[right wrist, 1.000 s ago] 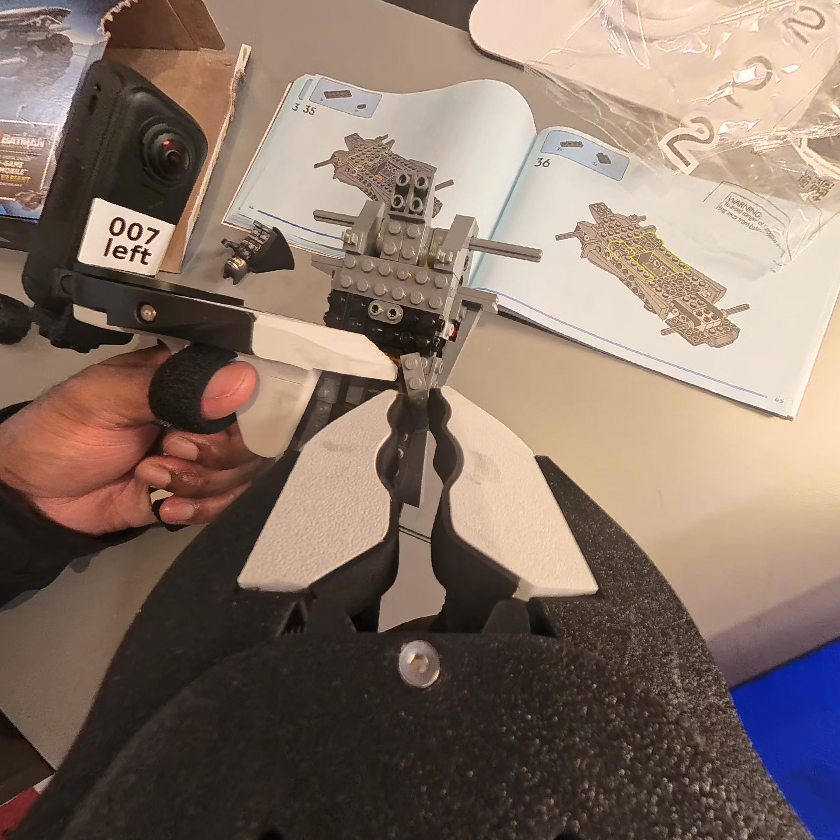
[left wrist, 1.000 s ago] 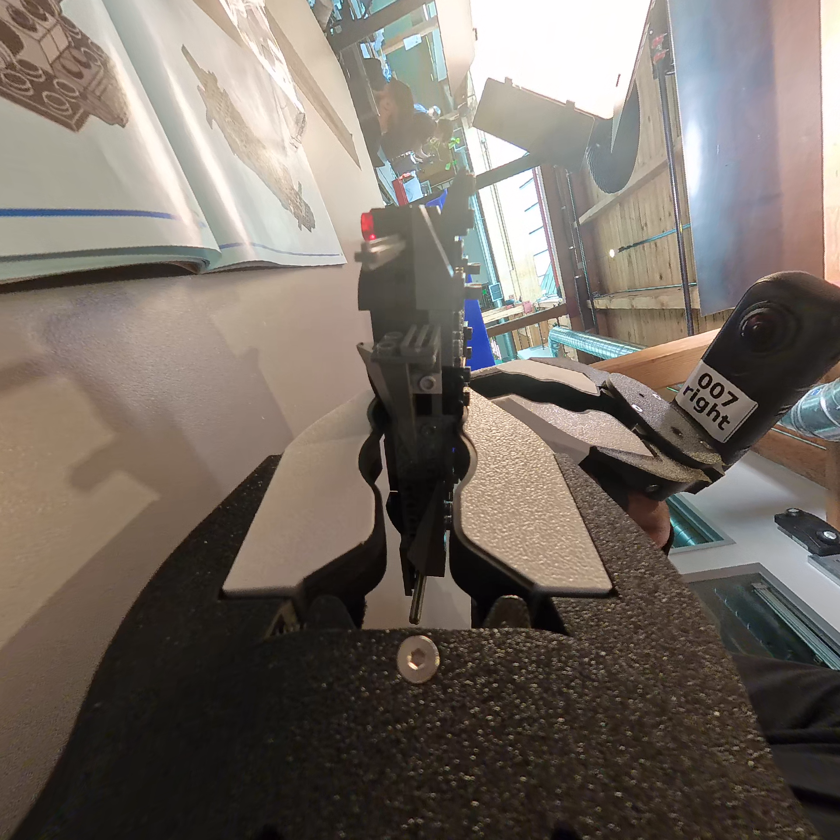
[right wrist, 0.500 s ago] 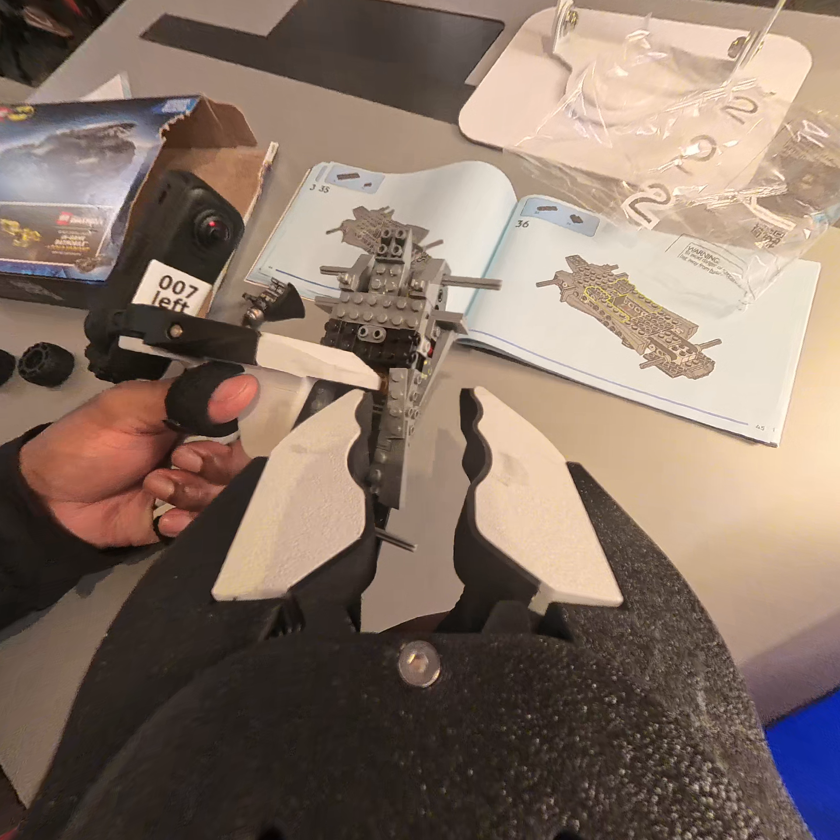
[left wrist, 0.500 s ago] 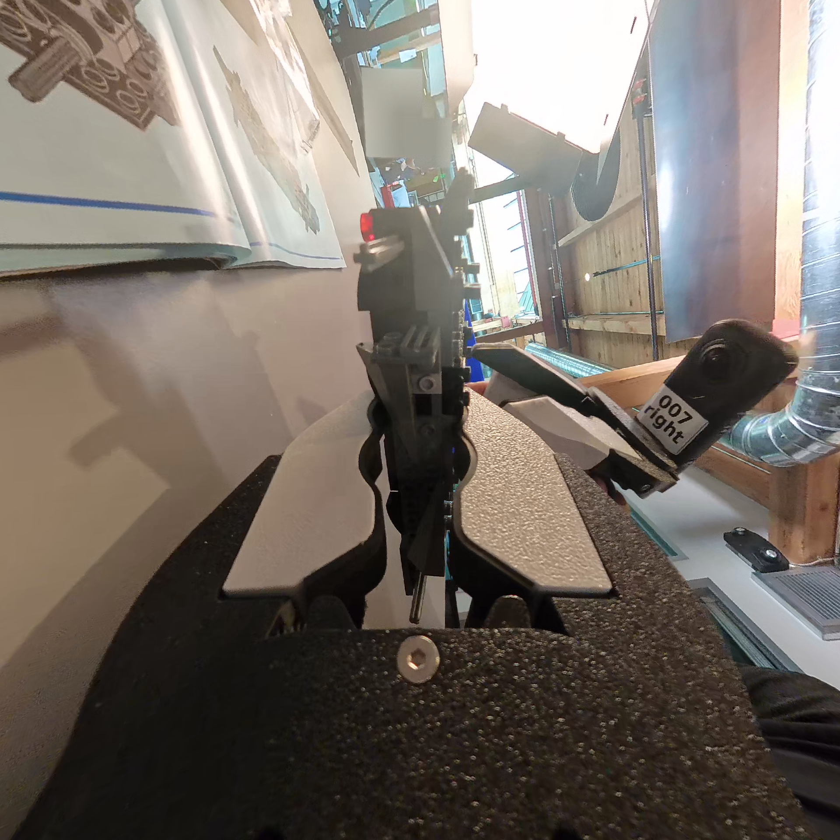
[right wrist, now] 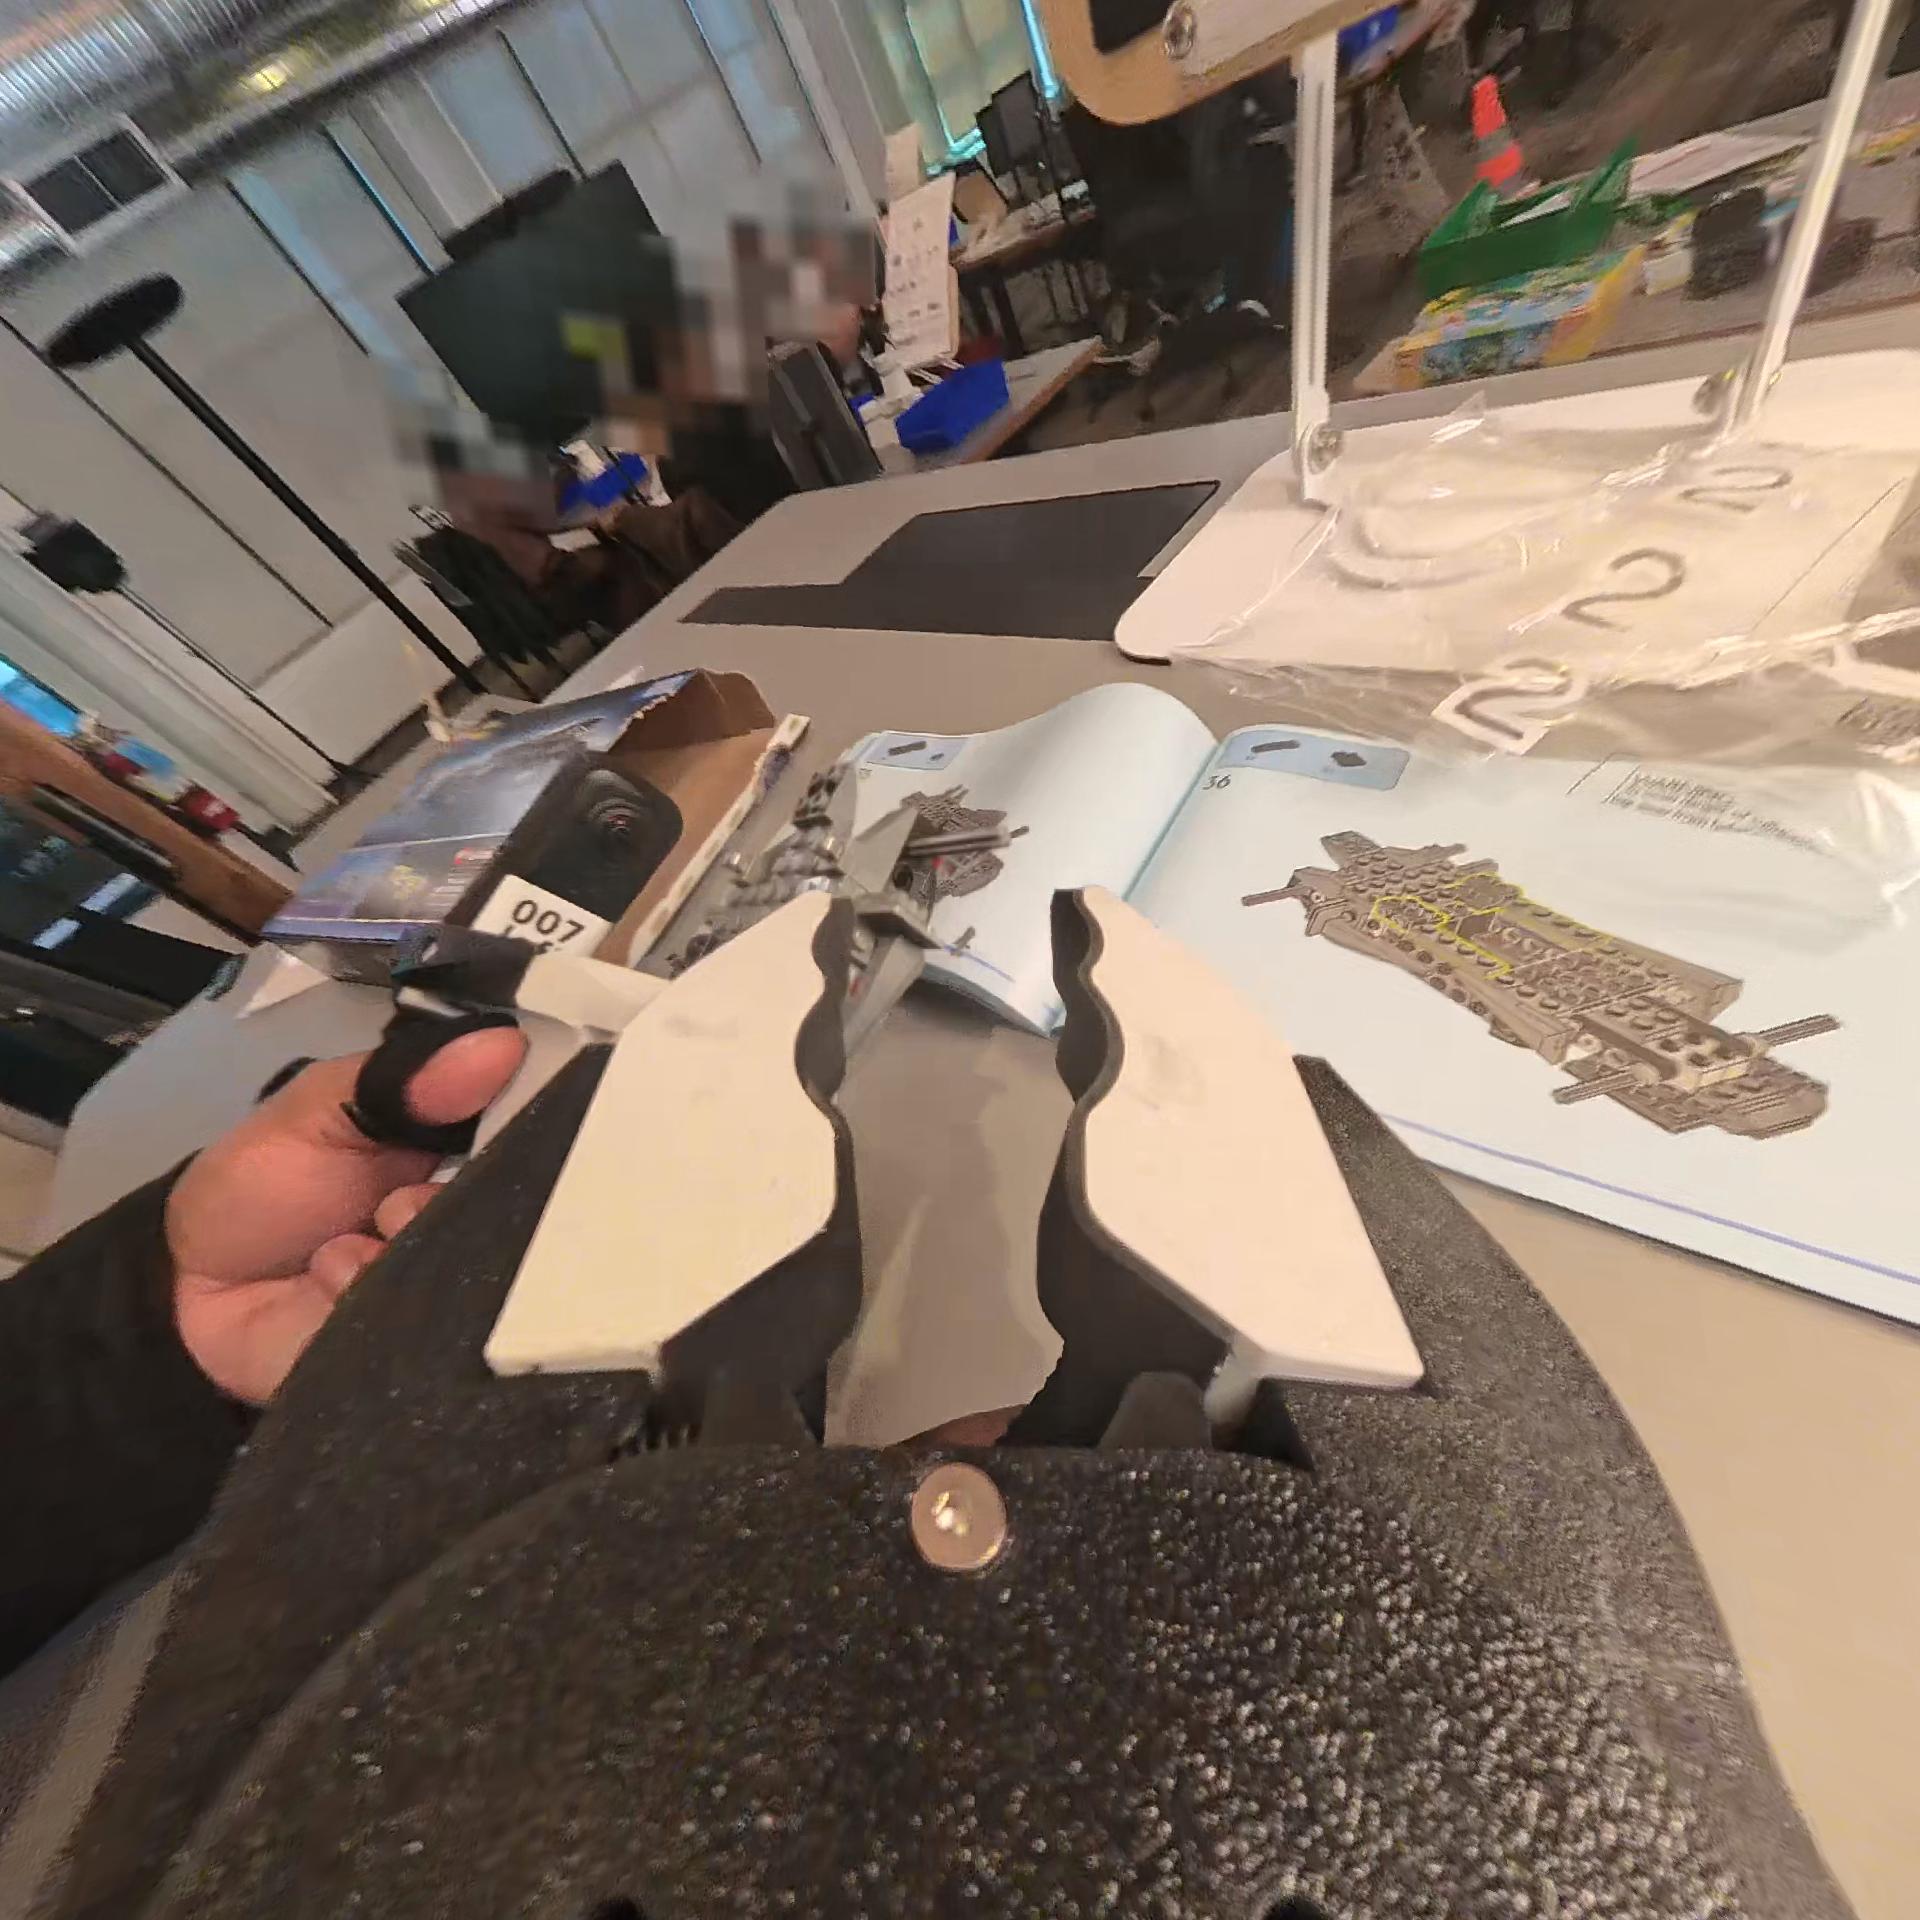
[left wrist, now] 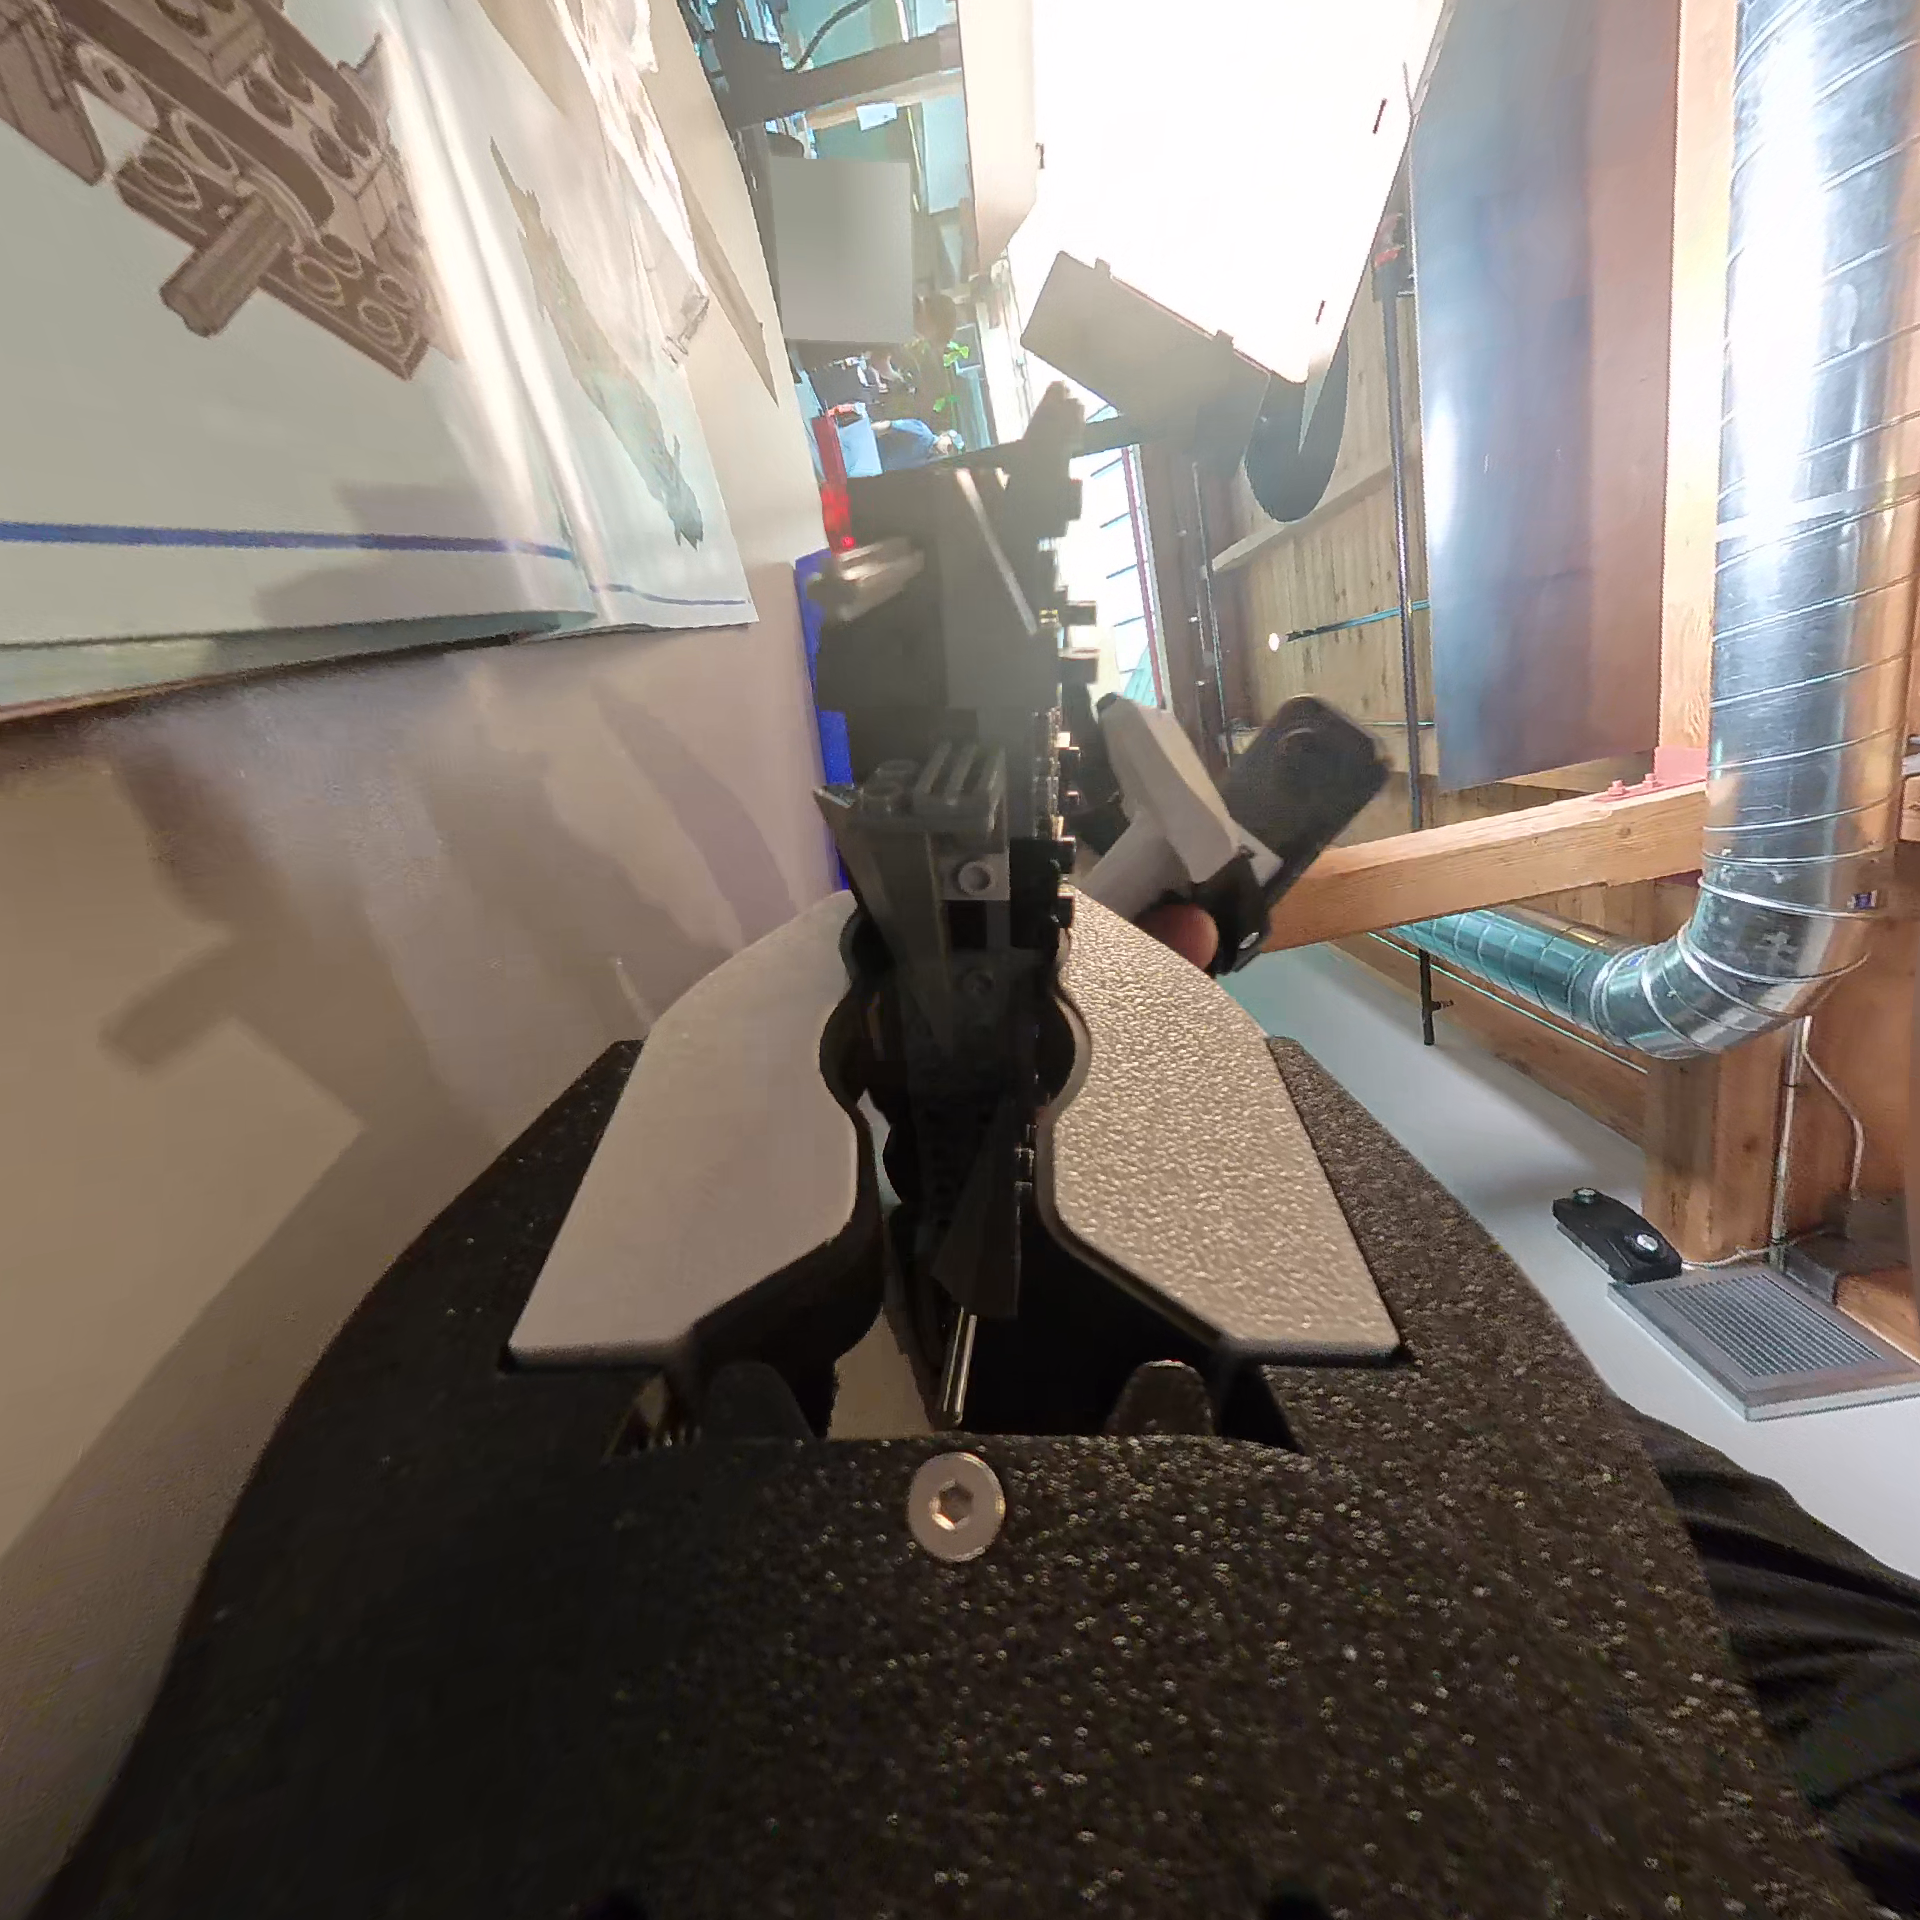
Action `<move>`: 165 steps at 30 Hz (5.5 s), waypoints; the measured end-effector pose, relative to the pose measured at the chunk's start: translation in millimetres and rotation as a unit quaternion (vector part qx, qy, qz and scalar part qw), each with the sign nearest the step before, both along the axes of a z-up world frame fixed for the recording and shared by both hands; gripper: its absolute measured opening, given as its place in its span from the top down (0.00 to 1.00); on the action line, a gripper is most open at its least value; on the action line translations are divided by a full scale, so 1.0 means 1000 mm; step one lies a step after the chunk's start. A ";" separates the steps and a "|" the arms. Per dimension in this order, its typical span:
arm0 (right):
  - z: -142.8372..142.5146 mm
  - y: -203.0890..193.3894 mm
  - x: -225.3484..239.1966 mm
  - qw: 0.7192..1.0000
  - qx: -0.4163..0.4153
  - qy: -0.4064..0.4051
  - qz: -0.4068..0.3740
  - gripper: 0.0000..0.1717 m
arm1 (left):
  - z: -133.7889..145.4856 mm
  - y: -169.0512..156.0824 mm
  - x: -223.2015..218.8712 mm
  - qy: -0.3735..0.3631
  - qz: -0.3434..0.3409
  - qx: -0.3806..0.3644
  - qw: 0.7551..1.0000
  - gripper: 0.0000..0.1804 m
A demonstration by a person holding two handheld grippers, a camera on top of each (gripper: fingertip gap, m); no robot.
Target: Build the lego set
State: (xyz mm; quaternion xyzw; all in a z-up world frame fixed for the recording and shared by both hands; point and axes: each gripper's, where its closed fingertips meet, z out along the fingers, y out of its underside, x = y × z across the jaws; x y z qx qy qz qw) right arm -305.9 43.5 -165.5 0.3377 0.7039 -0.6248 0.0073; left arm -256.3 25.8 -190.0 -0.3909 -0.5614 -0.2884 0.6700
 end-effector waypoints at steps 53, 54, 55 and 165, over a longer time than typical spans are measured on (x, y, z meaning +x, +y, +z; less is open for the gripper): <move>-0.032 -0.010 0.046 0.969 -0.029 -0.169 0.180 0.72 | -0.005 0.005 0.003 0.009 -0.026 -0.035 0.999 0.84; -0.032 -0.010 0.046 0.969 -0.028 -0.168 0.179 0.72 | -0.005 0.005 0.003 0.009 -0.025 -0.037 0.999 0.84; -0.033 -0.010 0.046 0.969 -0.027 -0.168 0.177 0.72 | -0.005 0.005 0.002 0.009 -0.025 -0.037 0.999 0.84; 0.031 -0.004 0.065 0.973 -0.087 -0.063 0.205 0.83 | 0.058 0.015 0.016 0.323 -0.045 -0.056 0.944 0.85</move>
